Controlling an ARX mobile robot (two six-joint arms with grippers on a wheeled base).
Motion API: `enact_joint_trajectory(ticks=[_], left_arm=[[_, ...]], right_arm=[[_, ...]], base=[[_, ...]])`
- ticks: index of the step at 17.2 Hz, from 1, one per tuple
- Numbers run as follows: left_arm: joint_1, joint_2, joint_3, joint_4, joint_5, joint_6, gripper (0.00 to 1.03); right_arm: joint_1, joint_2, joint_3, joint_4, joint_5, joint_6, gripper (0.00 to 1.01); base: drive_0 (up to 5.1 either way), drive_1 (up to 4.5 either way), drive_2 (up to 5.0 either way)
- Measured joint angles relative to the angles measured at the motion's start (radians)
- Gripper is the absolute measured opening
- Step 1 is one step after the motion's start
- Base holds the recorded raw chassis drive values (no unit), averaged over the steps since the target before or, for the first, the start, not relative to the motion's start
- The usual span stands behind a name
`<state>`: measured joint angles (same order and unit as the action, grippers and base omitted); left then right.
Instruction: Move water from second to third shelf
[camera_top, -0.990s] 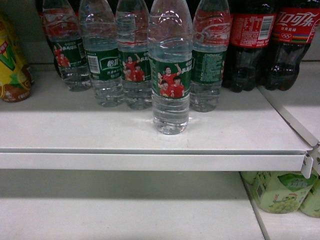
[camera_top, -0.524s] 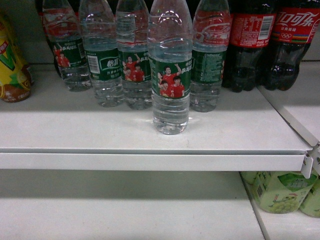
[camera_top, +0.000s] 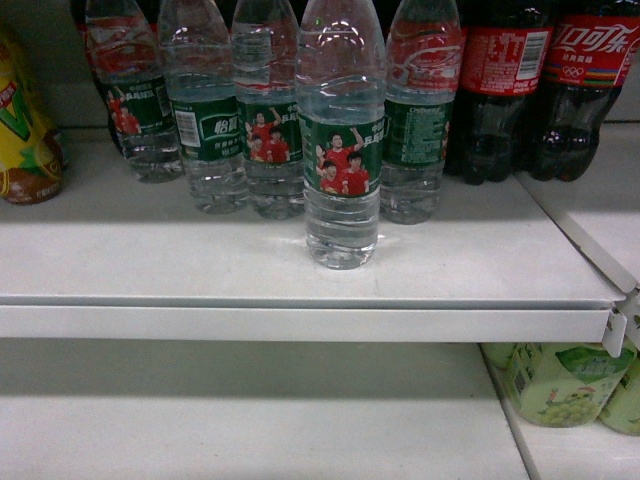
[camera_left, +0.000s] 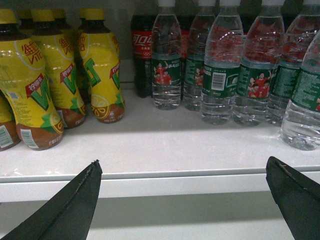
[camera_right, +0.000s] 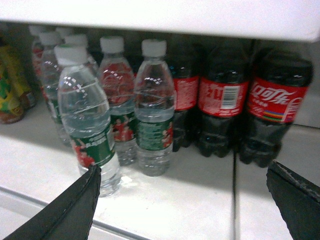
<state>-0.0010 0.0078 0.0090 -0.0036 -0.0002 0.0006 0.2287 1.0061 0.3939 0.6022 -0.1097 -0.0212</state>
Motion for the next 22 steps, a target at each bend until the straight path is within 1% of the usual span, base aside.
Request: enact_joint_trajectory(ticks=[2,4,5,6,7,9,12,13,14,15,17,18,20,22], left_arm=[[0.000,0.000,0.000,0.000,0.000,0.000,0.98],[0.000,0.000,0.000,0.000,0.000,0.000,0.98],[0.000,0.000,0.000,0.000,0.000,0.000,0.98],[0.000,0.000,0.000,0.000,0.000,0.000,0.98],[0.000,0.000,0.000,0.000,0.000,0.000,0.98],[0.000,0.000,0.000,0.000,0.000,0.000,0.98],[0.000,0.000,0.000,0.000,0.000,0.000,0.98],[0.000,0.000,0.000,0.000,0.000,0.000,0.98],[0.000,0.000,0.000,0.000,0.000,0.000,0.98],[0.000,0.000,0.000,0.000,0.000,0.000,0.98],[0.000,0.000,0.000,0.000,0.000,0.000,0.98],[0.000,0.000,0.000,0.000,0.000,0.000,0.98],[0.000,0.000,0.000,0.000,0.000,0.000,0.98],[0.000,0.000,0.000,0.000,0.000,0.000,0.98]], right_arm=[[0.086,0.145,0.035,0.072,0.018,-0.013,0.98],[0.160,0.288,0.083,0.133,0.040,-0.013,0.98],[0.198,0.361,0.111,0.132,0.041,-0.006,0.98],[0.222,0.418,0.137,0.121,0.041,0.003,0.98],[0.238,0.474,0.166,0.116,0.042,0.019,0.98],[0.245,0.532,0.213,0.106,0.044,0.051,0.98],[0.278,0.590,0.286,0.072,0.046,0.078,0.98],[0.283,0.610,0.313,0.047,0.049,0.098,0.98],[0.283,0.628,0.342,0.029,0.060,0.112,0.98],[0.282,0.643,0.369,0.014,0.063,0.130,0.98],[0.282,0.658,0.420,-0.029,0.068,0.151,0.98],[0.283,0.673,0.451,-0.057,0.068,0.167,0.98],[0.291,0.707,0.496,-0.093,0.073,0.182,0.98],[0.297,0.725,0.518,-0.105,0.081,0.182,0.98]], base=[[0.0,0.00,0.0],[0.0,0.00,0.0],[0.0,0.00,0.0],[0.0,0.00,0.0],[0.0,0.00,0.0],[0.0,0.00,0.0],[0.0,0.00,0.0],[0.0,0.00,0.0],[0.0,0.00,0.0],[0.0,0.00,0.0],[0.0,0.00,0.0],[0.0,0.00,0.0],[0.0,0.00,0.0],[0.0,0.00,0.0]])
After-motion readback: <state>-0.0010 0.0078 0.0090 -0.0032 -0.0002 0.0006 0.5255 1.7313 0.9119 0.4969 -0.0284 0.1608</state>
